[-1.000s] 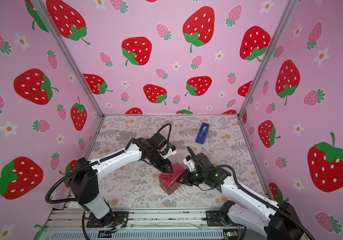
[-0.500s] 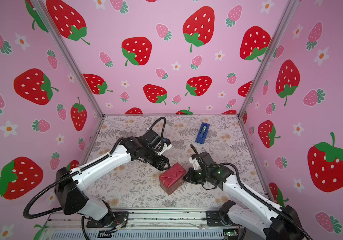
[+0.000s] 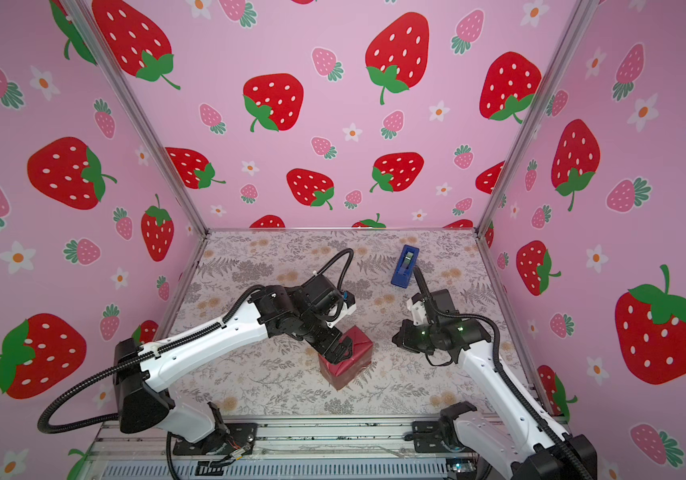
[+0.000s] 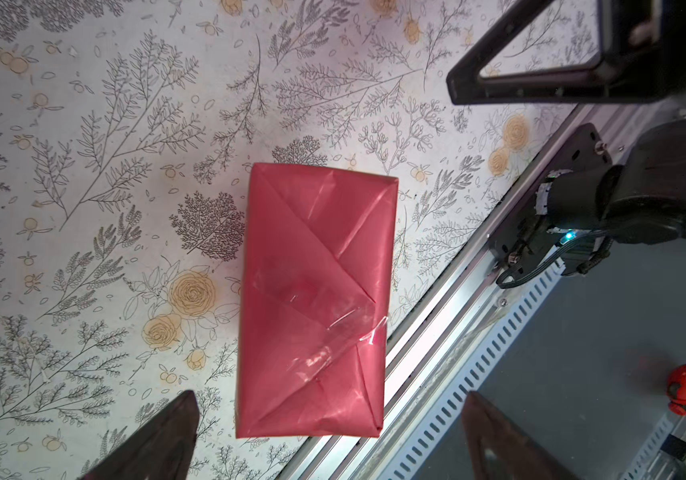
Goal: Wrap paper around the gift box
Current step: 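Open the right gripper and draw it back from the box, then lower the box flat onto the table with the left gripper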
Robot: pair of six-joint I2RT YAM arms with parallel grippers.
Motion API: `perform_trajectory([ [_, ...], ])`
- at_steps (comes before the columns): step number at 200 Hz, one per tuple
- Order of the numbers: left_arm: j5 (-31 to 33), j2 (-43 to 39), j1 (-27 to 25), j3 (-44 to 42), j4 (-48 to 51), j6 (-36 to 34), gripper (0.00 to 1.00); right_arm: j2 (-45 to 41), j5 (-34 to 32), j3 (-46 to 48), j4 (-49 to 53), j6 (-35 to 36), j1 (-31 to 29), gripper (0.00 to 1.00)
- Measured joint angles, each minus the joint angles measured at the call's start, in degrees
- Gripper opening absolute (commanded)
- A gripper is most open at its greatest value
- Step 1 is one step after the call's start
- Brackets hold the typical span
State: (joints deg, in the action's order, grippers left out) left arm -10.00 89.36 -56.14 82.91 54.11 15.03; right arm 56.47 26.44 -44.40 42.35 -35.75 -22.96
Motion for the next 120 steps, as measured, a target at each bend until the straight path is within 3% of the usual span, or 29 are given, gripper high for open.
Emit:
perform_trajectory([
  [55,3.3,4.4,-3.3,0.0,0.0,1.8,0.99,0.0,0.4,0.0,1.9,2.3,0.7,0.00],
  [120,6.0,10.3,-3.8,2.5,1.5,2.7,0.99,0.0,1.3,0.0,2.1,2.7,0.8,0.00],
])
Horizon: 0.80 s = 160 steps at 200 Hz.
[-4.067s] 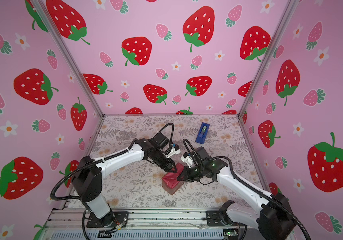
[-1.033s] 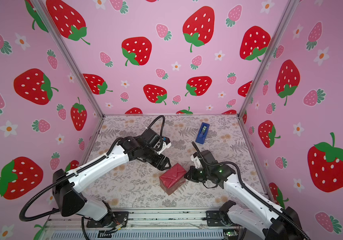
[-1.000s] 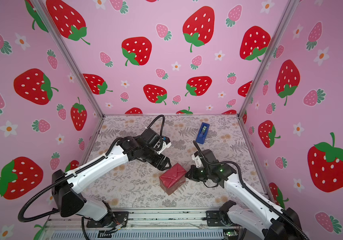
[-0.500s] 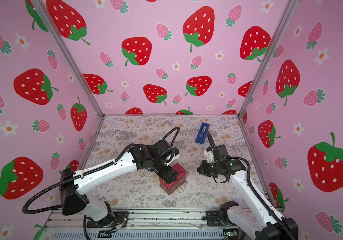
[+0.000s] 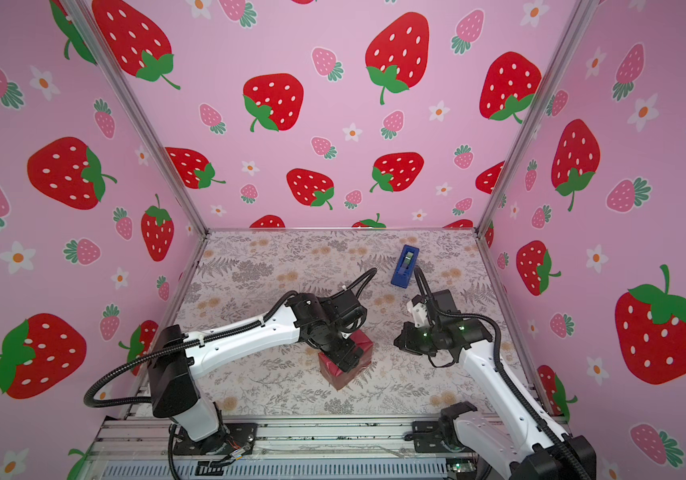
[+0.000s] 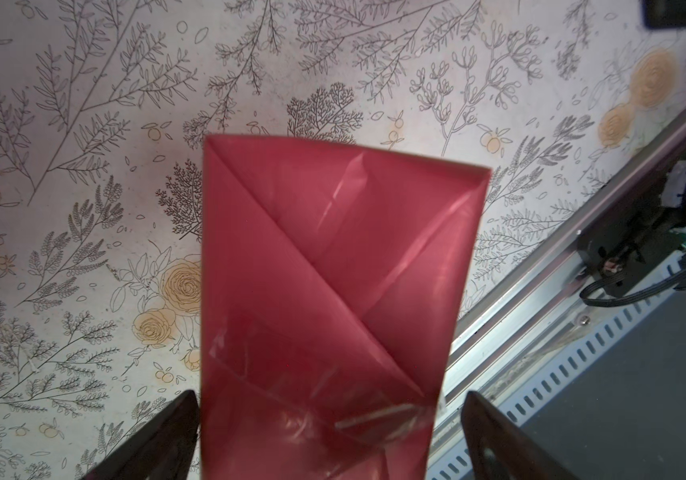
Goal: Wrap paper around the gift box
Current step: 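Lower the box flat onto the table with the left gripper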
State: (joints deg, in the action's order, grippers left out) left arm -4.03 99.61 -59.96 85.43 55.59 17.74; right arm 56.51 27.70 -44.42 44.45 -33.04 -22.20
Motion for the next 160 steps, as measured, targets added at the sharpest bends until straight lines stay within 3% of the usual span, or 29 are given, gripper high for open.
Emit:
perform_trajectory([
  [35,0.0,2.8,0.0,1.5,0.0,-1.5,0.97,0.0,0.2,0.0,0.0,0.2,0.1,0.00],
  [100,-0.2,5.1,0.1,1.9,0.3,-3.4,0.78,0.1,0.6,0.0,0.0,0.3,0.2,0.00],
  [160,-5.3,3.8,5.2,1.1,-1.9,-3.7,0.76,1.5,0.9,0.0,-0.2,0.6,0.2,0.00],
])
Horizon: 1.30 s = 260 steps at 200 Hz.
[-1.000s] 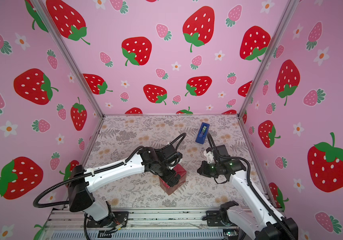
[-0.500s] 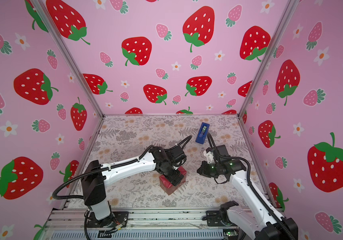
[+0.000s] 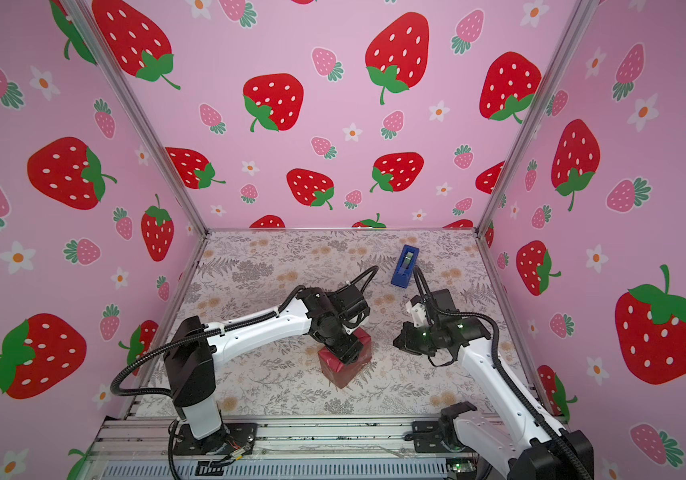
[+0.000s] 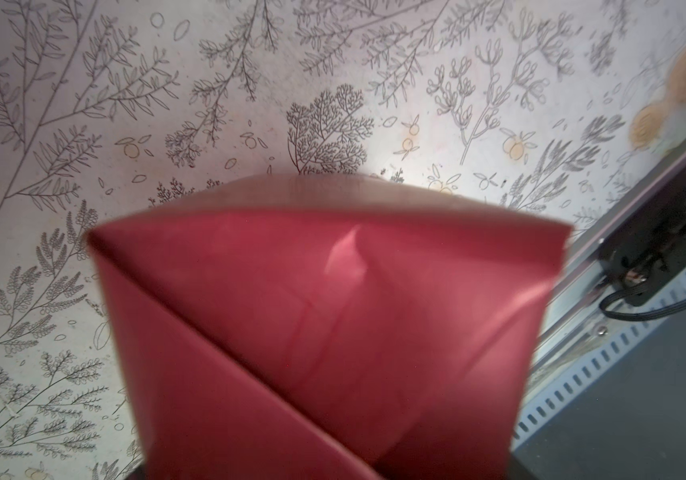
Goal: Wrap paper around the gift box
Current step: 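Lower the box flat onto the table with the left gripper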
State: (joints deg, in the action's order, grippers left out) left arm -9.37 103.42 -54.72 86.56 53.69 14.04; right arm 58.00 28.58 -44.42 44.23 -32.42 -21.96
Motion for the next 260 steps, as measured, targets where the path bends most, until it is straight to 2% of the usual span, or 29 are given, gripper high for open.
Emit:
perform_trajectory([
  [38,-9.8,-7.1,9.5,-6.7,-9.4,3.8,0.73,0.3,0.2,0.0,-0.2,0.2,0.0,0.00],
  [75,-22.2,-11.5,22.1,-18.2,-27.5,14.1,0.72,0.3,1.0,0.0,-1.3,-0.2,0.0,0.00],
  [97,-27.1,-11.0,26.4,-22.6,-36.5,20.2,0.72,0.2,1.8,0.4,-2.9,-1.0,0.0,0.00],
  [146,-34.4,-6.4,29.7,-28.5,-58.8,33.9,0.74,0.2,2.8,1.5,-5.2,-2.7,0.0,0.00],
  [183,-35.8,0.8,30.3,-29.3,-68.8,40.0,0.74,0.2,3.3,1.7,-6.9,-3.8,0.0,0.00],
  [226,-37.8,5.7,30.8,-29.3,-75.7,43.3,0.78,0.4,3.6,1.8,-8.1,-4.0,0.0,0.00],
  [260,-38.1,5.5,32.1,-29.6,-73.7,41.3,0.85,0.4,3.6,3.0,-8.6,-4.0,0.0,0.00],
])
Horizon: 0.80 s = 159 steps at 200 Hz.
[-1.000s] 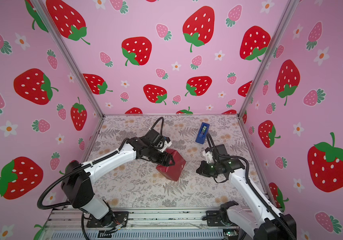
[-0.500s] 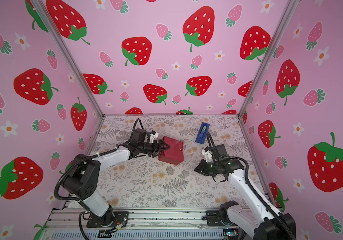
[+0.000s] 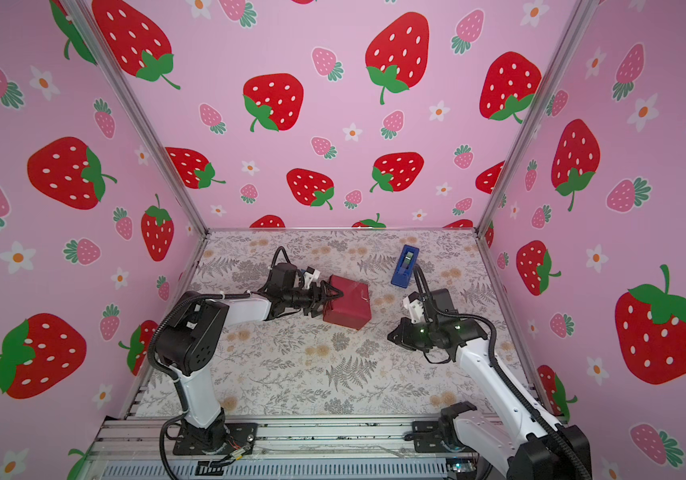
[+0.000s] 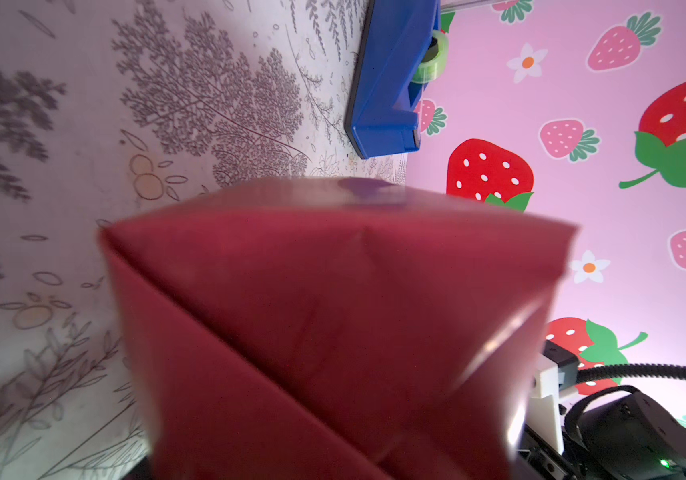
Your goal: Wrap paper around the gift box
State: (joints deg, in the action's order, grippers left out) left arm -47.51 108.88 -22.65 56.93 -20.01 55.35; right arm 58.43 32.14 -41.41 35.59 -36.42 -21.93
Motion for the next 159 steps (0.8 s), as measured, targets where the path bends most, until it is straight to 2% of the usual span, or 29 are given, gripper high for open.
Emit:
perform_trajectory([
  [52,1.9,-3.2,4.2,-0.4,13.5,-8.7,0.94,0.0,-0.9,0.5,0.0,0.1,0.0,0.00],
  [58,2.2,-3.8,4.6,-0.4,15.3,-10.1,0.95,0.0,-1.2,0.5,0.0,0.1,0.0,0.03],
  [76,3.4,-5.4,5.7,-0.4,20.3,-13.5,0.95,0.4,-2.6,0.5,0.0,0.3,0.0,0.20],
  [88,4.2,-6.3,6.0,-0.3,23.5,-15.8,0.95,0.9,-3.6,0.4,-0.1,1.0,0.1,0.40],
  [106,6.3,-7.6,6.7,-0.2,28.1,-19.0,0.96,1.7,-6.3,0.4,-0.5,2.4,0.2,0.63],
  [109,6.8,-8.0,6.8,-0.2,28.9,-19.7,0.96,1.8,-7.0,0.4,-0.6,1.9,0.2,0.71],
  [114,7.5,-8.3,7.0,-0.2,30.1,-20.5,0.96,1.9,-8.2,0.3,-0.7,2.6,0.3,0.90],
  [117,8.1,-8.7,7.1,-0.2,30.8,-21.1,0.96,1.9,-9.1,0.3,-0.9,2.5,0.4,0.99],
  [132,11.3,-10.5,8.0,-0.2,34.2,-23.6,1.00,2.2,-13.5,-0.1,-1.9,3.5,0.9,1.00],
  [159,18.5,-15.6,9.7,-0.7,38.3,-26.9,0.99,4.0,-19.6,-1.1,-5.5,4.4,3.1,1.00],
])
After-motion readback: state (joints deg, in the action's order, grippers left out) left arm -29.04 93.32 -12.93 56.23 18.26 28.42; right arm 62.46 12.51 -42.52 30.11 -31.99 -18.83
